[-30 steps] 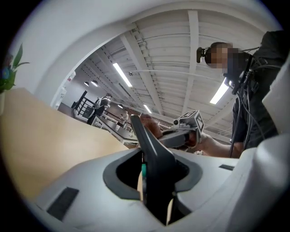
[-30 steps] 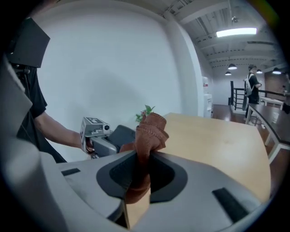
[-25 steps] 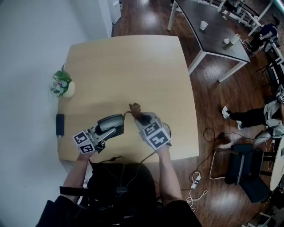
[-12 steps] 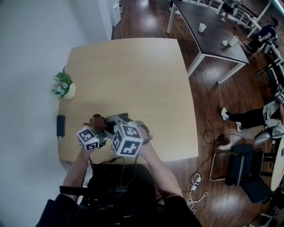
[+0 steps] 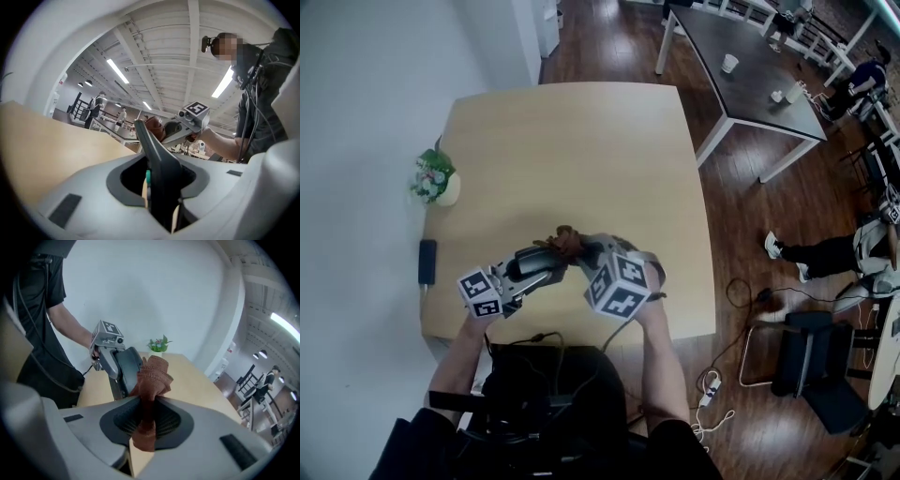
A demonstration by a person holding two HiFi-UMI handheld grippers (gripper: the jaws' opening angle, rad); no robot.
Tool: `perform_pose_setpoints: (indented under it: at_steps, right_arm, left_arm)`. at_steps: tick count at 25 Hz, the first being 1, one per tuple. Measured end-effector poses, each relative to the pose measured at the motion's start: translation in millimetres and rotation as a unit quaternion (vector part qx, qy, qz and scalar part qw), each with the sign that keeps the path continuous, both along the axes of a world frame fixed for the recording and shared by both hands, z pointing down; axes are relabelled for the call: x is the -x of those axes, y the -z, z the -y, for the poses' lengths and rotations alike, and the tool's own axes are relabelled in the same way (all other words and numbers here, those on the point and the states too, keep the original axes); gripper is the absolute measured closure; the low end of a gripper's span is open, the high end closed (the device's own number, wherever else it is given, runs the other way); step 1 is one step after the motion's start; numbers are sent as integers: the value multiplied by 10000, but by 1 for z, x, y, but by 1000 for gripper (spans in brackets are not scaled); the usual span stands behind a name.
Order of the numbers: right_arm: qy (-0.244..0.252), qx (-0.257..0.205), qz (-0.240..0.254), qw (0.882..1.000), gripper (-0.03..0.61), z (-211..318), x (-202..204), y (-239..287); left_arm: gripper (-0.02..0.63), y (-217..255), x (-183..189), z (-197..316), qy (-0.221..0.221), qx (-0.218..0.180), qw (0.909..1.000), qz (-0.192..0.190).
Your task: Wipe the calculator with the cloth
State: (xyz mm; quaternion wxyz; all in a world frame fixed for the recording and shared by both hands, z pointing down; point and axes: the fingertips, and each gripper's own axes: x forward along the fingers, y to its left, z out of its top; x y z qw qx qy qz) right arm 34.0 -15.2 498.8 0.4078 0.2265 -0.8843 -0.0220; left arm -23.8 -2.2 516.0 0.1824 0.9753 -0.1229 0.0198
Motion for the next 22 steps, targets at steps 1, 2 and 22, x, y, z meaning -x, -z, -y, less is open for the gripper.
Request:
perform_pose_setpoints:
  at_steps: [1, 2, 22]
  right_arm:
    - [8, -217, -27, 9998, 512, 2, -4, 9]
    - [120, -518, 39, 9986, 512, 3, 1, 25]
    - [1199, -1405, -1135, 9762, 509, -7, -6, 12]
  left_arm:
    - [473, 1, 0, -1, -89, 32, 10000, 6]
    - [474, 1, -1, -2, -198, 49, 9998, 32]
    - [474, 47, -25, 9, -352, -161, 9992, 100]
